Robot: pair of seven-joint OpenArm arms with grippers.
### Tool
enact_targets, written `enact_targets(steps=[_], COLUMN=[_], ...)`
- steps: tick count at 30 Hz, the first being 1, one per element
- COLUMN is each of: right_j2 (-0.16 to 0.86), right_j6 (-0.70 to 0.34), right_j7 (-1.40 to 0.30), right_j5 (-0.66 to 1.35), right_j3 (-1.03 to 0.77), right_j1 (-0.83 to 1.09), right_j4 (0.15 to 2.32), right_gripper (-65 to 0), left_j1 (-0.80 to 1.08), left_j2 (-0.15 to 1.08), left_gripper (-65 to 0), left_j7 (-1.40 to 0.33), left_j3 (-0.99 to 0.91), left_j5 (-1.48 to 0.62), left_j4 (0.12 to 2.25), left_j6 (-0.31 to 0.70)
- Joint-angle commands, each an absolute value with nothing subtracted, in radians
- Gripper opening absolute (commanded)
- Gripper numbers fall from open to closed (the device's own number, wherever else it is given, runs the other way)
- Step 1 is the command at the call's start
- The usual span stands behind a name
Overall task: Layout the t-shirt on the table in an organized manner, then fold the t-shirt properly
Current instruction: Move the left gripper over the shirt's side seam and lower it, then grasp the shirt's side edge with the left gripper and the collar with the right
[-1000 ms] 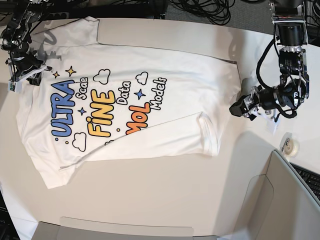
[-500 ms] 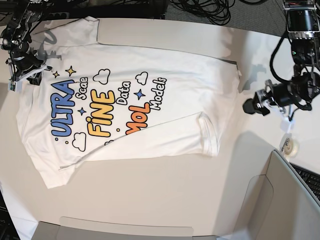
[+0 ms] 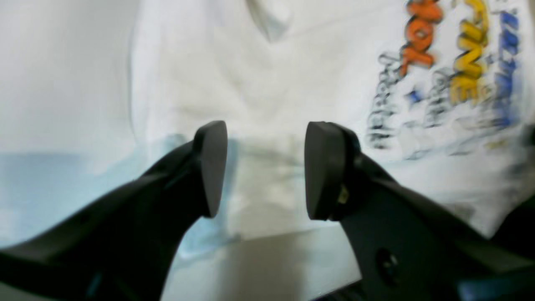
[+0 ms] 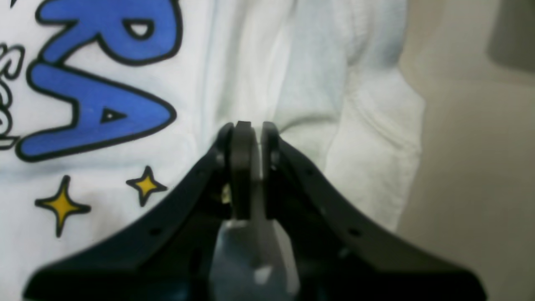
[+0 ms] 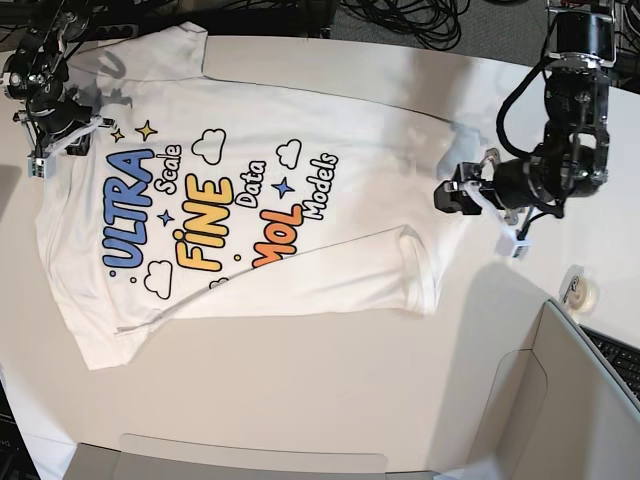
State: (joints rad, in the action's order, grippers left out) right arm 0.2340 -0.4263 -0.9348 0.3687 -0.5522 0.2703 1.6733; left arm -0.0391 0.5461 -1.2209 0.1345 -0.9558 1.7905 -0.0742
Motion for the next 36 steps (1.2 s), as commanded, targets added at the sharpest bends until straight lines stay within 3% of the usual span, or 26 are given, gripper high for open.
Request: enact_targets(steps=[1, 9, 16, 26, 36], right_j2=[0.239, 0.252, 0.252, 0.134, 0.053], right_j6=[-0.435, -0.435, -0.435, -0.435, -0.435], right_j7=[-1.003, -1.003, -1.003, -1.003, -1.003], right_j5=[0.351, 0.351, 0.351, 0.354, 0.351], right_j3=[-0.55, -0.552, -0.552, -0.464, -0.262], right_j1=[0.283, 0.285, 0.277, 0.277, 0.277], right_j4=[1.685, 1.825, 1.956, 1.988, 1.988], right_gripper=[-60.0, -60.0, -59.9, -59.9, -59.9], left_j1=[-0.077, -0.113, -0.113, -0.214, -0.24], left_j2=[0.565, 0.461, 0.372, 0.292, 0.277], left_gripper=[-35.7, -35.5, -35.4, -35.4, -35.7], left_j7=[-1.178, -1.124, -1.006, -0.872, -0.878], left_j3=[0.168, 0.398, 0.501, 0.501, 0.501], left_j5=[-0.908, -0.446, -0.186, -0.094, -0.099], left_j4=[1.831, 1.896, 1.81, 1.58, 1.561], left_j6=[-0.071, -0.127, -0.127, -0.125, -0.125])
